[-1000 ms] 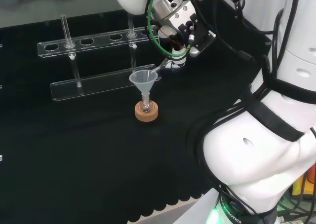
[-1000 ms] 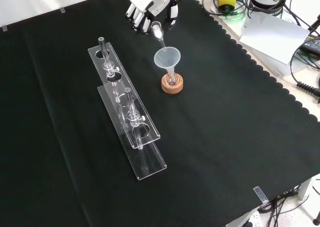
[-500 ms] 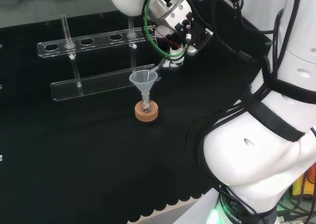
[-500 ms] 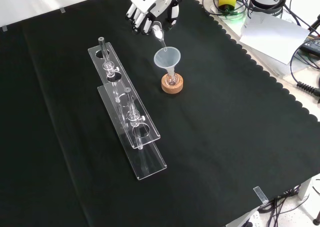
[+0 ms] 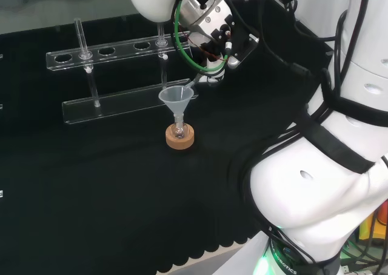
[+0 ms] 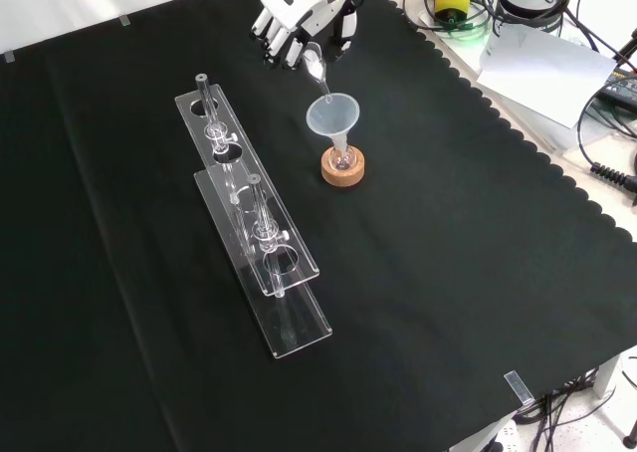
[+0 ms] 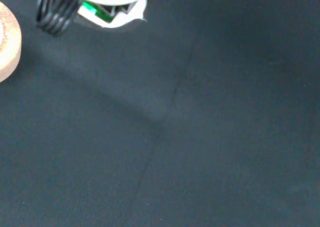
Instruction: Pour all the NaCl from the weighing funnel into the round-bottom flask.
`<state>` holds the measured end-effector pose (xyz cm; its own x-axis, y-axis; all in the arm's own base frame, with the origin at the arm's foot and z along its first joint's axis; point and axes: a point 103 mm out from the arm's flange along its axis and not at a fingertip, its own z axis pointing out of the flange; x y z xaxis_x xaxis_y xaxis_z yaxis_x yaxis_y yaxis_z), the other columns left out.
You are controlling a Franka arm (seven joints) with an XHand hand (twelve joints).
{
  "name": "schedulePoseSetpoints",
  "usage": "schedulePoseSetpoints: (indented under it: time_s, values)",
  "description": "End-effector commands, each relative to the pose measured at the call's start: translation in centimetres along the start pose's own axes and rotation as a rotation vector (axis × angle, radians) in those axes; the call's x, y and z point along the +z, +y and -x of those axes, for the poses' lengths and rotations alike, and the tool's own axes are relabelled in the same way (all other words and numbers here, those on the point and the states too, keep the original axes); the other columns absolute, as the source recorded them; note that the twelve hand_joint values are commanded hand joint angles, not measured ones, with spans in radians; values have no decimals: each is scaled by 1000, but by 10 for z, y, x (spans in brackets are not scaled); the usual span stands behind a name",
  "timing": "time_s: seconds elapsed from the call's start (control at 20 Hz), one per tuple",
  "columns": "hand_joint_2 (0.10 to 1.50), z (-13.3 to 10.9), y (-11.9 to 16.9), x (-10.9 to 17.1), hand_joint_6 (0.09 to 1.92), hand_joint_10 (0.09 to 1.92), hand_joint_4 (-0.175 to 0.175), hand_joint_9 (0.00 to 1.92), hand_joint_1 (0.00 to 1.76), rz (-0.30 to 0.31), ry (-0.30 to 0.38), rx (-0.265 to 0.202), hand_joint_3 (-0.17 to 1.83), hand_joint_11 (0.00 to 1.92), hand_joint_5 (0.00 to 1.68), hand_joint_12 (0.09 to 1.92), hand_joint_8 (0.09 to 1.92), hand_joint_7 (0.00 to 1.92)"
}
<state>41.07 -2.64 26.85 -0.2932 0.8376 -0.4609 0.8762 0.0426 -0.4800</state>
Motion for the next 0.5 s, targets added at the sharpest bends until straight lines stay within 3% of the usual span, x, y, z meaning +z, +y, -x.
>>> schedulePoseSetpoints:
  time_s: [0.05,0.5]
  values:
    - [679,-2,0,-1,879,538,175,770,1095,-3,-14,10,700,410,1166,1298,630,480]
    - [679,-4,2,-1,880,537,175,770,1095,-9,-35,18,700,410,1166,1298,630,479]
